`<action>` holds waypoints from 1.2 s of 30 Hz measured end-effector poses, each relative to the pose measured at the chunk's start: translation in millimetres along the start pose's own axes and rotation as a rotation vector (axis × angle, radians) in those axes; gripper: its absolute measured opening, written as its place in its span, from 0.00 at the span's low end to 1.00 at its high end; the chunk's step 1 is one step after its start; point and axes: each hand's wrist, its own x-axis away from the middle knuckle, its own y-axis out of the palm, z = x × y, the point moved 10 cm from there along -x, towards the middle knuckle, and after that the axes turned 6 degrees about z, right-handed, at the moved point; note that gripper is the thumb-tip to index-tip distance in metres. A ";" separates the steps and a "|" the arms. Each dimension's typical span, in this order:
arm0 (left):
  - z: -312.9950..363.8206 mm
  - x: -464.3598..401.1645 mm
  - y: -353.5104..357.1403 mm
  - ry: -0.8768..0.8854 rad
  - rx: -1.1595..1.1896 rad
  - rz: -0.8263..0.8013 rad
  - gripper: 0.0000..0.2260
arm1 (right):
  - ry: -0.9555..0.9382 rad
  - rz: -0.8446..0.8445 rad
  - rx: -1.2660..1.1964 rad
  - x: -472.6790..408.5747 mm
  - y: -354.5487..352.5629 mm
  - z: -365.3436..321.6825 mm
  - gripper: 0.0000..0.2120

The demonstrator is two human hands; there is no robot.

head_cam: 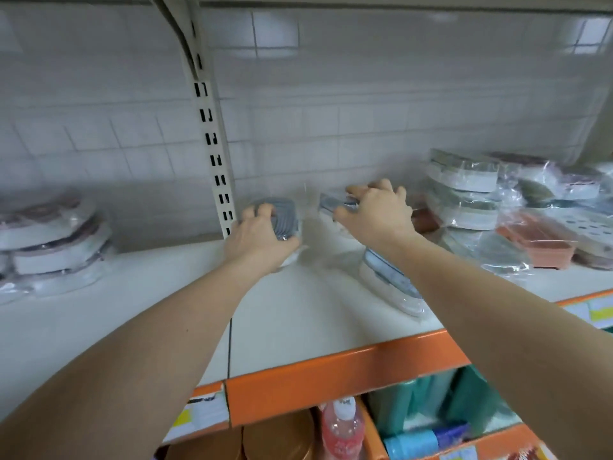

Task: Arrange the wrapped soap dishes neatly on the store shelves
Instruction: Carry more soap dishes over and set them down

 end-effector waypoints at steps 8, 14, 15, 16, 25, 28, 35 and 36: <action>-93.2 33.3 -99.2 -0.122 -0.105 0.096 0.24 | -0.190 -0.079 -0.045 37.1 41.0 -108.2 0.22; -186.5 86.7 -202.9 -0.249 -0.161 0.209 0.26 | -0.405 -0.101 -0.104 100.3 48.5 -240.1 0.23; -203.8 99.2 -220.9 -0.265 -0.173 0.222 0.26 | -0.435 -0.102 -0.114 115.6 49.3 -263.3 0.23; -221.2 112.4 -239.6 -0.281 -0.189 0.235 0.26 | -0.461 -0.105 -0.131 132.1 50.5 -286.7 0.23; -366.4 234.2 -386.3 -0.419 -0.255 0.310 0.26 | -0.604 -0.161 -0.203 302.2 77.2 -465.9 0.24; -399.3 259.7 -418.2 -0.428 -0.254 0.320 0.26 | -0.622 -0.177 -0.218 335.6 80.5 -503.7 0.24; -456.9 272.1 -459.2 -0.440 -0.195 0.354 0.25 | -0.634 -0.133 -0.213 346.7 85.6 -571.0 0.24; -463.8 268.5 -460.7 -0.433 -0.188 0.351 0.25 | -0.630 -0.122 -0.213 342.7 88.4 -577.3 0.24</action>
